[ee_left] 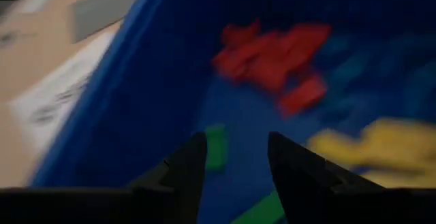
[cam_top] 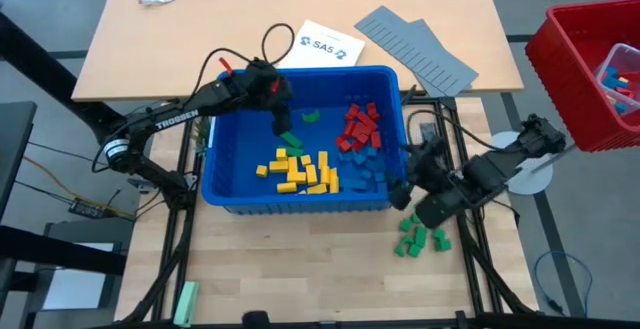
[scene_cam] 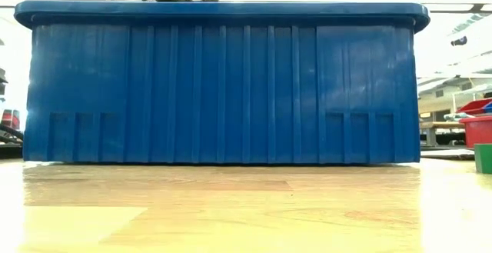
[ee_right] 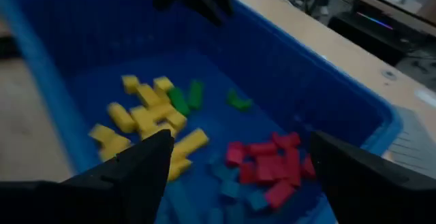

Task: Sort blocks
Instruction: Remove the green block from the blue bin

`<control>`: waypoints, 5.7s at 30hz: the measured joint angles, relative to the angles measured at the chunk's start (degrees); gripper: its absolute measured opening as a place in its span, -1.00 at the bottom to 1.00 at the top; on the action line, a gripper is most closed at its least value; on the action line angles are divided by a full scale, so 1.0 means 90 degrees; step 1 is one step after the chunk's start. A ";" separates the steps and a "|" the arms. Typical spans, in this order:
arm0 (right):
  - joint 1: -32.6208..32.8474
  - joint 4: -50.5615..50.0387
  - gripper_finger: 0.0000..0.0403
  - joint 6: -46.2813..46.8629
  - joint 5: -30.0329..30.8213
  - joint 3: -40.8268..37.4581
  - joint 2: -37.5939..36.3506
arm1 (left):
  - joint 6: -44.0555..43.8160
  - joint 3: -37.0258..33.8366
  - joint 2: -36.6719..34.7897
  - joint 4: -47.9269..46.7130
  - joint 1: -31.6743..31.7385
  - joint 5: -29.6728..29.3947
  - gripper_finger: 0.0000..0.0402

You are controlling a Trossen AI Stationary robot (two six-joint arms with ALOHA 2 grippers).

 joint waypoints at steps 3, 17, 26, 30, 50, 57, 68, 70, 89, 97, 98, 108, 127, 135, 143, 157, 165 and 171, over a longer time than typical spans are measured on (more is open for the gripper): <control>-0.0463 -0.0002 0.63 -0.0532 -0.0389 0.0000 0.0086 | 0.0603 0.0000 0.0188 -0.0308 0.0199 -0.0278 -0.16; -0.1130 0.0029 0.62 -0.1147 -0.1316 -0.0002 0.0197 | 0.3067 0.0002 0.2077 -0.0835 0.0425 0.0290 -0.16; -0.1130 0.0151 0.61 -0.1144 -0.1400 -0.0002 0.0202 | 0.3762 0.0002 0.2684 -0.1118 0.0445 0.0400 -0.16; -0.1128 0.0175 0.61 -0.1133 -0.1510 -0.0002 0.0202 | 0.3927 0.0002 0.2776 -0.0996 0.0436 0.0355 -0.16; -0.1101 0.0167 0.58 -0.1152 -0.1513 -0.0036 0.0207 | 0.4132 0.0010 0.3337 -0.0739 0.0407 0.0059 -0.17; -0.1093 0.0195 0.58 -0.1144 -0.1518 -0.0337 0.0207 | 0.3862 0.0007 0.3347 -0.0704 0.0397 0.0038 -0.22; -0.1054 0.0415 0.58 -0.1201 -0.1620 -0.0356 0.0151 | 0.3115 0.0252 0.3052 -0.1174 0.0390 -0.0091 -0.68; -0.1050 0.0433 0.58 -0.1280 -0.1638 -0.0293 0.0129 | 0.3025 0.0484 0.2807 -0.1276 0.0397 -0.0100 -0.68; -0.1521 0.4560 0.56 -0.3503 -0.1971 -0.0160 0.0237 | -0.0078 0.1880 0.0053 -0.0713 -0.0227 0.3042 -0.68; -0.2159 0.7100 0.53 -0.5490 -0.2803 -0.0160 0.0538 | -0.0622 0.1872 -0.0090 0.0058 -0.1300 0.3635 -0.67; -0.2233 0.7271 0.51 -0.5529 -0.2998 -0.0158 0.0527 | -0.0621 0.1870 -0.0088 0.0081 -0.1401 0.3632 -0.67; -0.2648 0.8026 0.20 -0.5531 -0.4664 -0.0166 0.0718 | -0.0644 0.1870 -0.0088 0.0655 -0.2037 0.3062 -0.66; -0.2825 0.8362 -0.79 -0.6340 -0.4588 -0.0165 0.0734 | -0.0595 0.1872 -0.0092 0.0915 -0.2063 0.3022 -0.64; -0.2825 0.8369 -0.79 -0.6393 -0.4624 -0.0165 0.0734 | -0.0623 0.1872 -0.0092 0.0880 -0.2066 0.2933 -0.60; -0.2818 0.8408 -0.79 -0.6801 -0.4624 -0.0160 0.0702 | -0.1443 0.1868 -0.0075 0.0960 -0.2041 0.2824 -0.35; -0.2072 0.7514 -0.79 -0.6344 -0.3358 -0.0153 -0.0273 | -0.1090 0.1868 -0.0538 0.0831 -0.1591 0.2667 0.03; -0.1294 0.6640 -0.79 -0.5870 -0.2737 -0.0153 -0.0595 | -0.1009 0.1876 -0.0767 0.0559 -0.1399 0.2170 0.03; -0.0305 0.5304 -0.79 -0.3921 -0.3111 -0.0152 -0.0738 | -0.0953 0.1870 -0.0828 -0.0514 -0.1277 0.1669 0.03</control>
